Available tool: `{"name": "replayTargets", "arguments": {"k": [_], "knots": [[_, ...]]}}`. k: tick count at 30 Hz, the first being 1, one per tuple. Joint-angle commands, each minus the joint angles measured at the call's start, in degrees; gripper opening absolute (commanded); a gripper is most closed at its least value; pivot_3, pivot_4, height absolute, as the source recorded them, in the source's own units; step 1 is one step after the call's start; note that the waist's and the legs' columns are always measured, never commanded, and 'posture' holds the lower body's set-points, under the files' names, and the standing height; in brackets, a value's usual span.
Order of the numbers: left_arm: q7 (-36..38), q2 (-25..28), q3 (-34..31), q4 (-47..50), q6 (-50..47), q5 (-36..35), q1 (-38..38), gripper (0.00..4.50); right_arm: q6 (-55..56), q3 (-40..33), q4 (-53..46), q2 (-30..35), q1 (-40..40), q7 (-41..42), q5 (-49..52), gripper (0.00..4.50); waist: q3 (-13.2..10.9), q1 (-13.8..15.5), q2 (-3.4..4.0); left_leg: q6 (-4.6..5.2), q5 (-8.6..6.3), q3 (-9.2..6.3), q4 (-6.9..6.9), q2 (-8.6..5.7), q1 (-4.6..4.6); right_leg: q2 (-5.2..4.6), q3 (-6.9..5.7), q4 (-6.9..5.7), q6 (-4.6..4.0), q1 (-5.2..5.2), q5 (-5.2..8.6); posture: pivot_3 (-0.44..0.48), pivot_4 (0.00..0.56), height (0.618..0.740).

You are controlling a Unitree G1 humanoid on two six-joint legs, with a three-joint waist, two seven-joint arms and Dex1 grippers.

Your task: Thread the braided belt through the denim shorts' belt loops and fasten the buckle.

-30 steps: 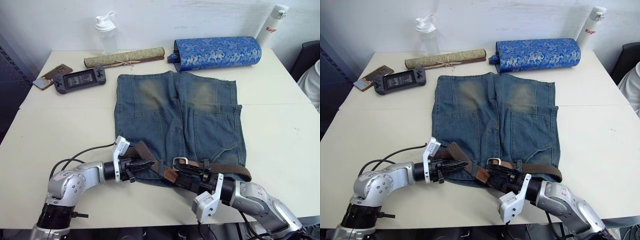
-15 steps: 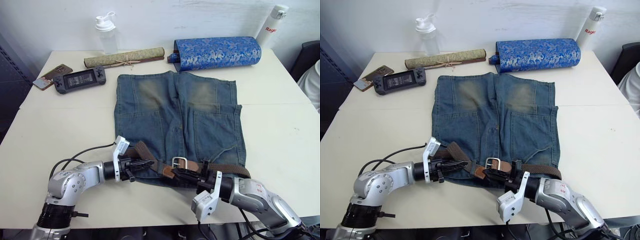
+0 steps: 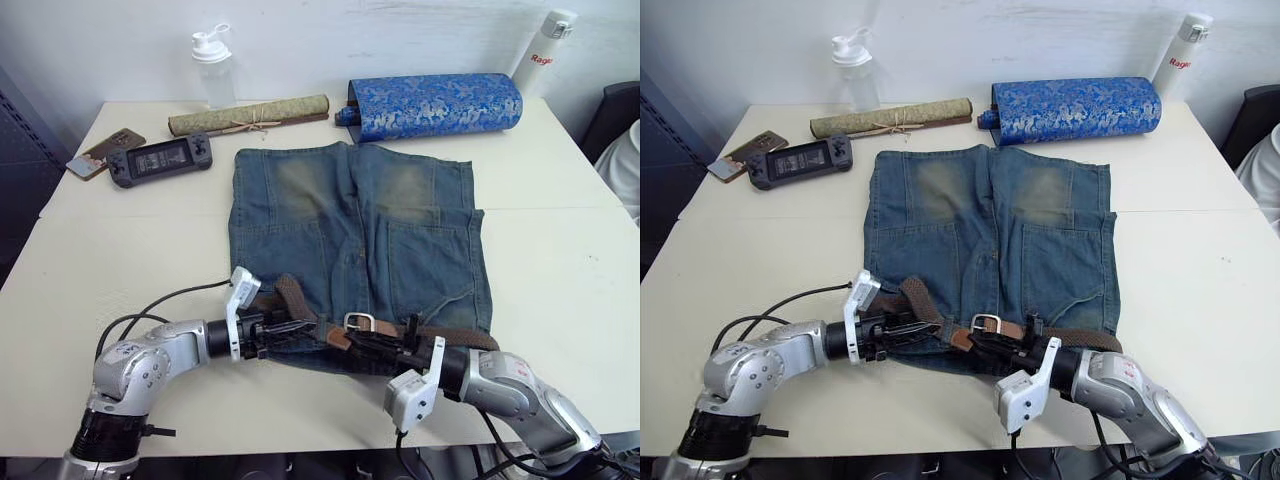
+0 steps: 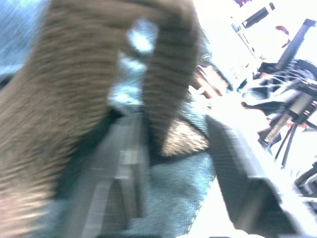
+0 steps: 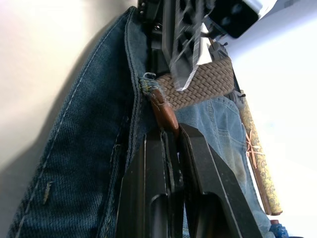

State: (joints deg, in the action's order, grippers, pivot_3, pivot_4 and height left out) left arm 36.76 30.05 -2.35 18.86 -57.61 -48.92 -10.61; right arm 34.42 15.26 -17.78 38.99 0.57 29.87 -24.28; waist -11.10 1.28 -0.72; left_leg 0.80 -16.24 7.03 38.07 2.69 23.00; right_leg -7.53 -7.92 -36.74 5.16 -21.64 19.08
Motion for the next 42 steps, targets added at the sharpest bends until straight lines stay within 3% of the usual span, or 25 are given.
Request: {"name": "replayTargets", "arguments": {"k": [1,7,14,21,26,35,42], "knots": [[0.7,3.0,-7.0,7.5,-1.2,-6.1,2.2,3.12,-1.0,-2.0,-1.8,0.2,0.1,0.2,2.5,0.00,0.0,-0.1,0.00,0.00,0.00,0.00,0.00,0.02,0.02,-0.02,0.00,0.01,0.00,-0.01,0.00,0.000,0.150,0.717],[4.8,9.7,-11.1,15.2,-2.2,-11.4,9.1,3.12,-2.3,-2.3,-1.8,0.1,0.8,0.9,4.3,0.00,0.0,-0.4,0.00,-0.03,-0.02,-0.04,-0.02,0.03,-0.01,-0.07,0.05,0.01,-0.04,0.00,0.04,0.000,0.150,0.717],[6.4,12.1,-6.3,17.9,3.7,-4.5,14.1,3.12,-2.0,-2.0,-1.6,0.4,0.9,1.6,5.8,0.00,0.0,0.0,0.00,-0.03,-0.03,-0.04,0.01,0.00,-0.01,-0.03,0.11,0.00,-0.06,0.00,0.06,0.000,0.150,0.717],[6.7,16.1,8.2,10.1,18.2,18.7,18.4,3.12,-6.6,-3.2,-5.4,0.8,0.7,4.9,13.0,0.00,0.0,-0.1,0.02,-0.02,-0.06,0.02,-0.02,0.02,0.01,0.01,0.13,0.02,-0.07,-0.06,0.06,0.000,0.150,0.717],[8.3,19.0,12.7,4.0,29.4,29.1,22.3,3.12,-13.3,-5.8,-10.6,2.6,0.9,8.7,19.8,0.00,0.4,0.0,0.26,-0.01,-0.16,0.03,-0.04,0.08,-0.10,-0.12,0.16,0.12,-0.08,0.04,0.07,0.000,0.150,0.717],[8.1,18.2,12.0,1.2,33.5,31.0,25.1,3.12,-26.7,-18.2,-15.3,9.6,3.1,15.3,33.4,0.00,1.0,-0.1,0.68,0.17,-0.48,0.15,-0.18,0.20,-0.41,-0.10,0.19,0.19,-0.18,0.20,0.13,0.000,0.150,0.717],[8.6,18.4,12.7,0.4,34.3,31.6,25.2,3.12,-29.7,-27.7,-7.8,13.7,3.5,19.6,38.4,0.00,1.1,-0.1,0.76,0.30,-0.57,0.42,-0.42,0.22,-0.72,-0.11,0.37,0.20,-0.21,0.27,0.15,0.000,0.150,0.717]]}}
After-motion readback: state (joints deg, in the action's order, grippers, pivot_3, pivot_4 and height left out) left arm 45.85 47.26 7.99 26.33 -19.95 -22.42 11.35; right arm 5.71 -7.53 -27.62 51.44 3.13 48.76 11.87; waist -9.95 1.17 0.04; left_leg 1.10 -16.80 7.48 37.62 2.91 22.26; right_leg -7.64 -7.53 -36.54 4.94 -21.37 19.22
